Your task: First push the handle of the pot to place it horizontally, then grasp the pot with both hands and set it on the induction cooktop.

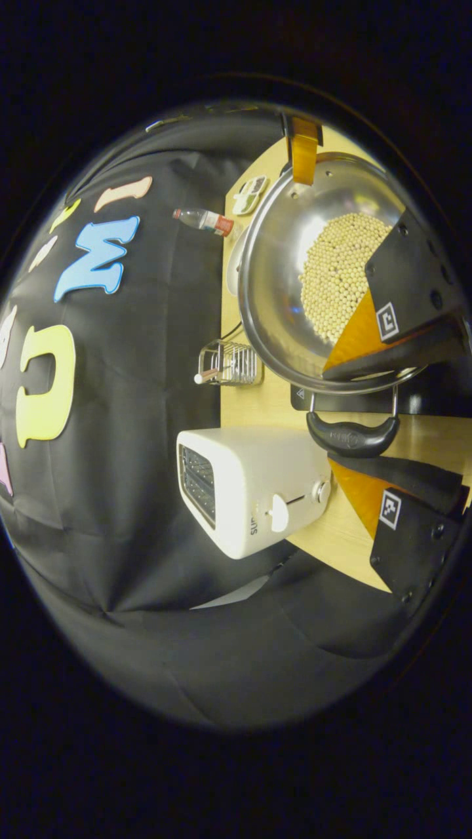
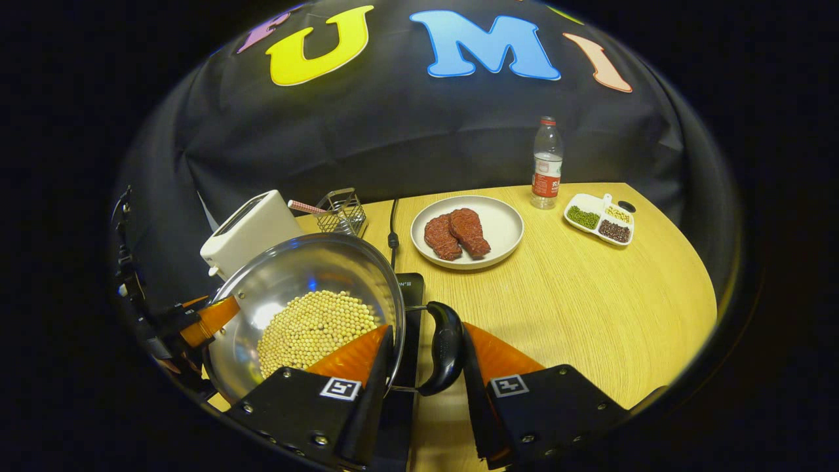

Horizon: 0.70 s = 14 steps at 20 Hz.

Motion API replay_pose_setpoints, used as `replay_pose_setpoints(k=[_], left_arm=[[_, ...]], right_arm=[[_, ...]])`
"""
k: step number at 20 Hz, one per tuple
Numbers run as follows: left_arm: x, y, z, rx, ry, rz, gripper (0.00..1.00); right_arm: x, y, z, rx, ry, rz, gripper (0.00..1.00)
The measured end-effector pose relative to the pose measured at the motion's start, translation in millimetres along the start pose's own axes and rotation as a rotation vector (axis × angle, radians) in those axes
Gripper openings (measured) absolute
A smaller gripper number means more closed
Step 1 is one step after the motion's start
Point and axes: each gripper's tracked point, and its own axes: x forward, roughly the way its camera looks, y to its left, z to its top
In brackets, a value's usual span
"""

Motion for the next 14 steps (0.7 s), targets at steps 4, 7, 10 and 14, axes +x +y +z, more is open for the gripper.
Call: replay_pose_setpoints(k=[4,7,10,14], left_arm=[[-1.1,3.3,4.5,0.034,-0.038,0.046,0.72],[-13.9,-5.7,23.7,0.06,-0.112,0.056,1.0],[-18.8,-6.3,34.5,0.059,-0.151,0.076,0.98],[-34.5,-9.3,52.3,0.071,-0.204,0.088,0.98]], right_arm=[[-4.1,3.1,5.2,-0.01,-0.027,0.023,0.63],[-12.5,1.5,17.8,-0.018,-0.095,0.01,0.96],[-18.3,-6.4,26.0,-0.015,-0.123,-0.002,0.98],[-33.5,-22.0,43.0,-0.006,-0.179,-0.026,0.98]])
